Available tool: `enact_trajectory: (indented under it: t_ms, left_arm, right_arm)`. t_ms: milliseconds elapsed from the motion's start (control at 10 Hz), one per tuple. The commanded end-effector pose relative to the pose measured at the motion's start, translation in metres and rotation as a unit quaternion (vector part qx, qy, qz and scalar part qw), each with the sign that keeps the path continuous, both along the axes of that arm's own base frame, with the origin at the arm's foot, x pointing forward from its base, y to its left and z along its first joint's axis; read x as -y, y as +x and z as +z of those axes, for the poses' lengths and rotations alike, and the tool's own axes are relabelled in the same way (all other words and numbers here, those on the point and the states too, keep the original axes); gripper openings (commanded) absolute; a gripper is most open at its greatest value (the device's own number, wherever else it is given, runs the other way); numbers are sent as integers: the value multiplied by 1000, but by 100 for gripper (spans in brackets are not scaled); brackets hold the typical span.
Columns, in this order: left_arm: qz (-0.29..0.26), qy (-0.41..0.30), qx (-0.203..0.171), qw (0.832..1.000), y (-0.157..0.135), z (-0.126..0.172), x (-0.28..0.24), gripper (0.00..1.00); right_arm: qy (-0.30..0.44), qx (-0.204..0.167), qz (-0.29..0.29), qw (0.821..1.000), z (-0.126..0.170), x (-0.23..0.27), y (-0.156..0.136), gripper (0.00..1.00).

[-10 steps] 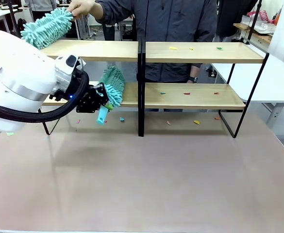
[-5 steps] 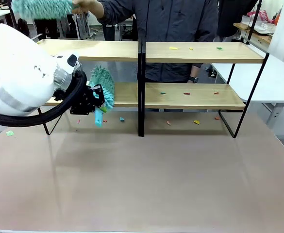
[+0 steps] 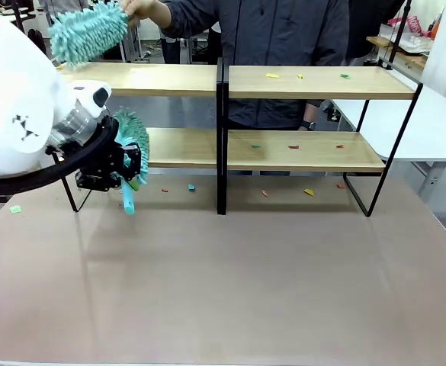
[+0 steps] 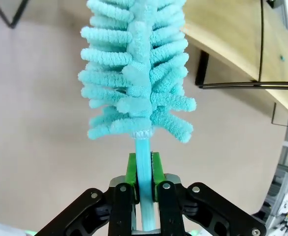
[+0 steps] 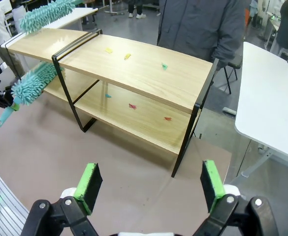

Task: Clean the shelves.
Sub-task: Clean a randomly selected level of the Shelf with the Duster.

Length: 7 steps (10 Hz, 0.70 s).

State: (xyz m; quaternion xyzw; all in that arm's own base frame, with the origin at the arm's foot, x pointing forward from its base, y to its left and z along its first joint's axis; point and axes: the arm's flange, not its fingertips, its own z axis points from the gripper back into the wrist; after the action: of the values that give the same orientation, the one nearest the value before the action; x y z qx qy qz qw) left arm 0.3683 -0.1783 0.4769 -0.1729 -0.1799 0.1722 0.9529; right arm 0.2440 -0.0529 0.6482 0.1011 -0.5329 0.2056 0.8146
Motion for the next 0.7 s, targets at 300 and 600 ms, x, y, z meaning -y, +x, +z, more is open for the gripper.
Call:
enact_trajectory:
  t_ms: [300, 600]
  left_arm:
    - [38, 41, -100, 993, -40, -6, -13, 0]
    - [102, -1, -32, 994, -66, 12, -24, 0]
  right_arm:
    - [-3, 3, 3, 1000, 0, 1, 0, 100]
    - [-3, 3, 3, 1000, 0, 1, 0, 100]
